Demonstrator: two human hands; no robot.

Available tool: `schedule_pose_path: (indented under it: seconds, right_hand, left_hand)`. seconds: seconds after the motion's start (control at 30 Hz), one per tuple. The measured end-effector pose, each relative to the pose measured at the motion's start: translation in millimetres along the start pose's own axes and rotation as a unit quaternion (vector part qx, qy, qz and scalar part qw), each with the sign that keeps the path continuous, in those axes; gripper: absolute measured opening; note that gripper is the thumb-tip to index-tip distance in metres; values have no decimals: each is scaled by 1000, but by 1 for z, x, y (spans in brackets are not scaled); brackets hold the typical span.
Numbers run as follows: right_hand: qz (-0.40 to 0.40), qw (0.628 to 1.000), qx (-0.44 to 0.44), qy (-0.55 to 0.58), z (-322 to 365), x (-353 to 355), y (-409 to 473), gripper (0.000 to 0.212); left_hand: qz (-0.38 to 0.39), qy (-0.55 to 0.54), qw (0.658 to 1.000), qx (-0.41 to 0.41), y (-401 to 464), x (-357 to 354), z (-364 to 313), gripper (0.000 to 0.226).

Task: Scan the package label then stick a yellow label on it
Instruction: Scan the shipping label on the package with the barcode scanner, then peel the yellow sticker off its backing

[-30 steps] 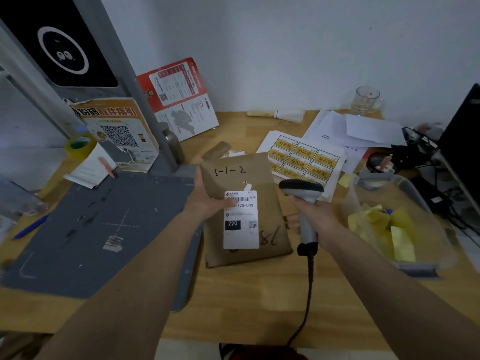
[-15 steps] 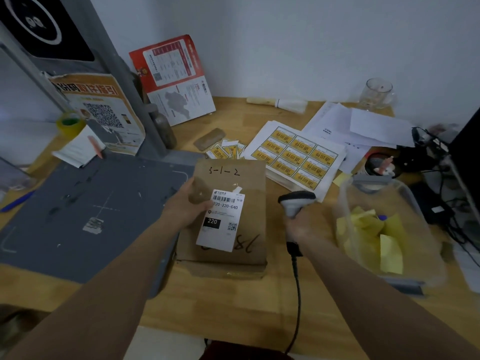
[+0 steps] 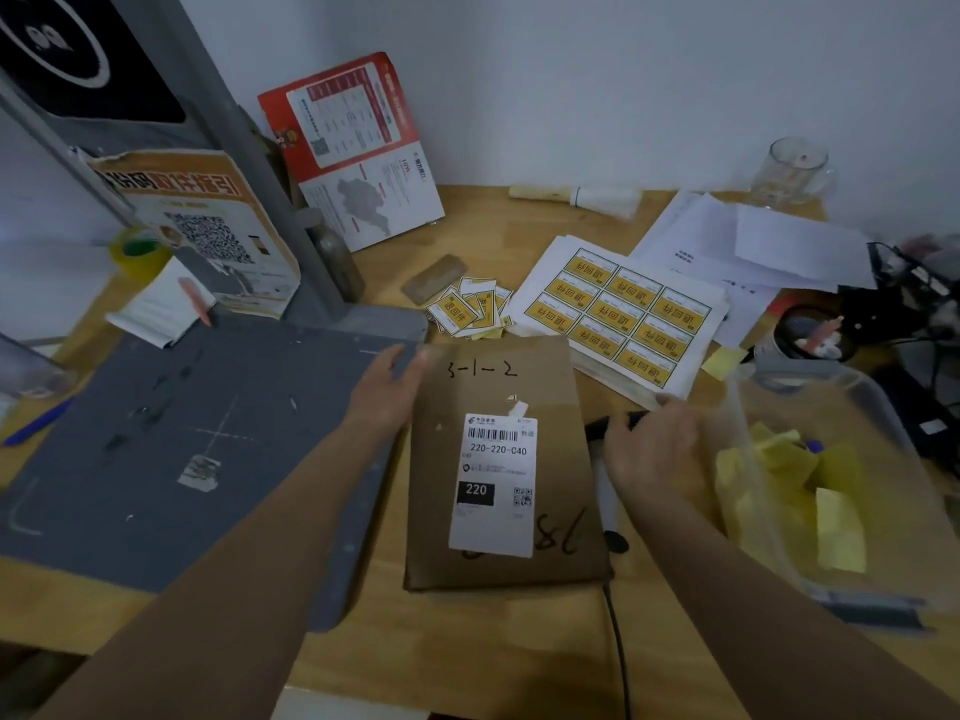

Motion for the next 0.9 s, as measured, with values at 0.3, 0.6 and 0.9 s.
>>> schedule_pose_path:
  seconds: [0.3,0.6,0.9]
  right_hand:
    - [121,979,164,-27,115,-46,-8,33]
    - [171,932,254,-193,196,-132,14,21]
    - [225,920,192,-256,204,-235,55,38]
  left_hand:
    - [-36,-212,976,41,56,4,-1,46]
    - [51,-170,982,67,122,0,26,24]
    - [60,-157,982,89,170,5,50,11]
Point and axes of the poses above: each hand's wrist, its own y-axis towards the middle knuckle, its own x-axis out of the back of the hand, z = x × y, the point moved 7 cm from there along y, towards the middle knuckle, and after that the axes turned 8 degrees about -x, right-handed, at the moved point
